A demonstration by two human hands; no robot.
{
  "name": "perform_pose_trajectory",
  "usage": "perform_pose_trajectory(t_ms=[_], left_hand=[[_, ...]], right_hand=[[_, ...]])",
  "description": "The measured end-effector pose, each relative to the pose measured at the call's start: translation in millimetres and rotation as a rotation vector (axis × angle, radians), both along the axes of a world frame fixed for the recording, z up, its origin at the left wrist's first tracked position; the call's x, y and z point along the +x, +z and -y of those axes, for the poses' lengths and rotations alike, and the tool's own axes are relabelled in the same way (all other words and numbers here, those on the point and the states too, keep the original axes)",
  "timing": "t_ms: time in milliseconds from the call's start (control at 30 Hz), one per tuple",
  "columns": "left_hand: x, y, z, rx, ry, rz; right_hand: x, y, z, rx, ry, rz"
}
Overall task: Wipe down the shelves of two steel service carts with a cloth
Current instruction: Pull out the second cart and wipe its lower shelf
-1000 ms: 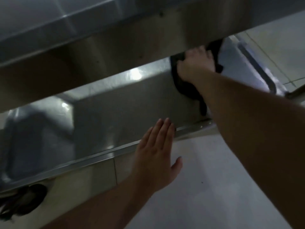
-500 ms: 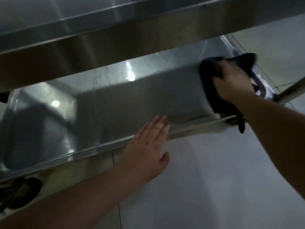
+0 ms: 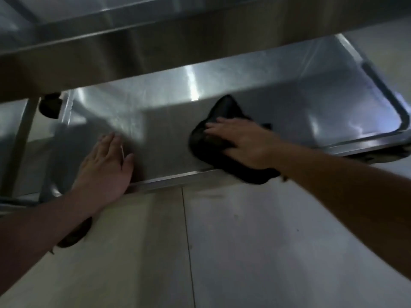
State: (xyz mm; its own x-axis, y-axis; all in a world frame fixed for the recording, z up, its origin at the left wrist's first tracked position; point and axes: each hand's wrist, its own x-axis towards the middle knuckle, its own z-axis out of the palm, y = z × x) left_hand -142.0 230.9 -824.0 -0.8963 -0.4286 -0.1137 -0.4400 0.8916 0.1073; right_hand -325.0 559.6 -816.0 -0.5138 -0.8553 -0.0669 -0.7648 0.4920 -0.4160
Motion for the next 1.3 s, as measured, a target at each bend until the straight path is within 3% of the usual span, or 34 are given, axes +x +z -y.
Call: perform_pose_trajectory(t_ms=[33,200,300,433,567,667,767,867,1000,1100,1200,1300], left_hand=[[6.9,-1.0,5.9,0.004,0.008,-0.001],[32.8,-10.7,11.0,0.038,0.029,-0.073],[33.7,-13.8,9.7,0.019,0.019,-0.108],[35.1,-18.6,13.3,0.000,0.019,-0.130],[33.9,-20.1,18.8,0.016,0.009,-0.123],[34.6,-20.7,23.9,0.053,0.019,-0.163],[35.1,-20.7,27.8,0.084,0.022,-0.156],[33.5,-19.5,28.6,0.100,0.030,-0.138],[32.6,-17.4,26.8,0.123,0.040,-0.130],[31.3,-16.9,23.0,0.107,0.038,-0.129],[33.0,-15.0,19.2,0.080,0.041,-0.133],[32.7,-13.8,18.1,0.127,0.068,-0.153]], right_hand=[[-17.9,0.2,-15.7,-0.032,-0.117,-0.009],[-113.1,-8.1,-80.2,0.051,-1.136,-0.047],[-123.1,-14.3,-41.5,0.087,-1.309,-0.068],[-93.2,-3.9,68.4,0.112,-1.020,-0.098],[7.4,-1.5,170.2,0.032,-0.360,-0.148],[69.2,-10.1,181.0,0.055,0.090,-0.046],[59.3,-10.1,141.2,0.028,0.258,-0.035],[6.9,-5.7,88.5,-0.009,0.092,-0.045],[-64.0,-8.0,47.8,0.036,-0.620,-0.076],[-72.0,-12.3,87.0,0.165,-1.030,-0.030],[-45.0,-8.3,160.8,0.144,-0.943,-0.017],[-1.5,-2.0,225.5,0.120,-0.504,-0.055]])
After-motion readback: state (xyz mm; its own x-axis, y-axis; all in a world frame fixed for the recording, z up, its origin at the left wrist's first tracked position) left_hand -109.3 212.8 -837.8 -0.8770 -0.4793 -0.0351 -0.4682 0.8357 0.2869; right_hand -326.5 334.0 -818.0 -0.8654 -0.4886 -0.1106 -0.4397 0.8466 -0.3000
